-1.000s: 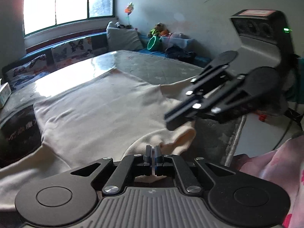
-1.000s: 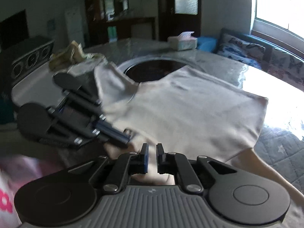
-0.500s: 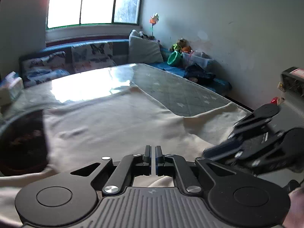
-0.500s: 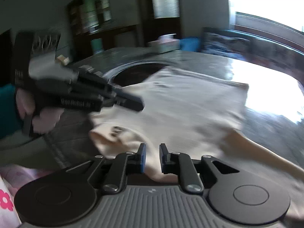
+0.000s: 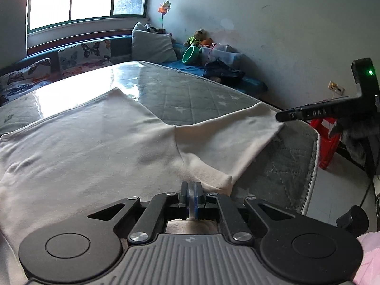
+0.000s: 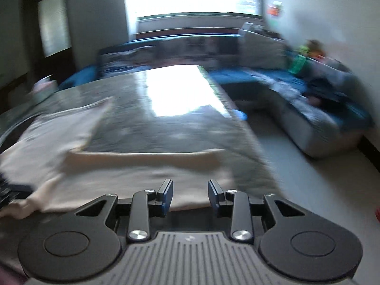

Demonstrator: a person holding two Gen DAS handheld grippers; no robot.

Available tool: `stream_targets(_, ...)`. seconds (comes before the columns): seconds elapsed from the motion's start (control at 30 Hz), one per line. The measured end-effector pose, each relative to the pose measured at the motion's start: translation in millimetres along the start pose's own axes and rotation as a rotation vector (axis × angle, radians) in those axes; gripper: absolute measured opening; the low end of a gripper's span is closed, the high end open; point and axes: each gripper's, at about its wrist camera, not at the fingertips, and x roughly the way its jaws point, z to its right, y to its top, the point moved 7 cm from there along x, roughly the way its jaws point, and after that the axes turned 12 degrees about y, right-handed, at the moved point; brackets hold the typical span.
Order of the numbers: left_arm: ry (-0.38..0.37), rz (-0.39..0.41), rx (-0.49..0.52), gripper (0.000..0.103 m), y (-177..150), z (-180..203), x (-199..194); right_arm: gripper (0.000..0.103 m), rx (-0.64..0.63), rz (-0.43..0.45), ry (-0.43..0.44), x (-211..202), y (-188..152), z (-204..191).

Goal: Fold clothes

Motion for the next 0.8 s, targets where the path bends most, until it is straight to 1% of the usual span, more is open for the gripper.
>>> stream_targets(0.03,0.001,-0.001,0.000,0.005,0,0,0,0.034,0.020,0.004,-0.018,0,-1,9)
stream_targets(0.17,0.007,-0.001,0.005,0.006,-1,3,1,0.039,0.067,-0.005,-0.031,6,-5,28)
stream_targets(0.23,0.012,0.000,0.012,0.006,0,5,2,0.039,0.090,-0.008,-0.037,9,-7,37)
stream_targets(0.3,0.014,-0.001,0.013,0.006,0,6,3,0.040,0.091,-0.004,-0.037,10,-10,37)
stream_targets(0.37,0.017,-0.002,0.016,0.006,0,7,3,0.036,0.083,-0.007,-0.029,9,-10,32)
stream_targets(0.4,0.018,-0.002,0.020,0.006,1,7,3,0.033,0.078,-0.008,-0.026,9,-10,30)
stream_targets(0.47,0.024,0.000,0.030,0.007,1,9,2,0.017,0.059,-0.011,-0.028,9,-8,27)
stream_targets(0.53,0.028,0.002,0.040,0.007,0,10,2,0.012,0.039,-0.009,-0.033,9,-4,25)
stream_targets(0.57,0.029,0.003,0.046,0.008,0,11,2,0.010,0.015,-0.001,-0.044,8,0,24)
stream_targets(0.7,0.032,0.006,0.069,0.009,0,13,2,0.010,-0.083,0.037,-0.085,2,20,16)
stream_targets(0.8,0.035,0.012,0.091,0.009,-1,15,2,0.010,-0.128,0.058,-0.112,0,31,14)
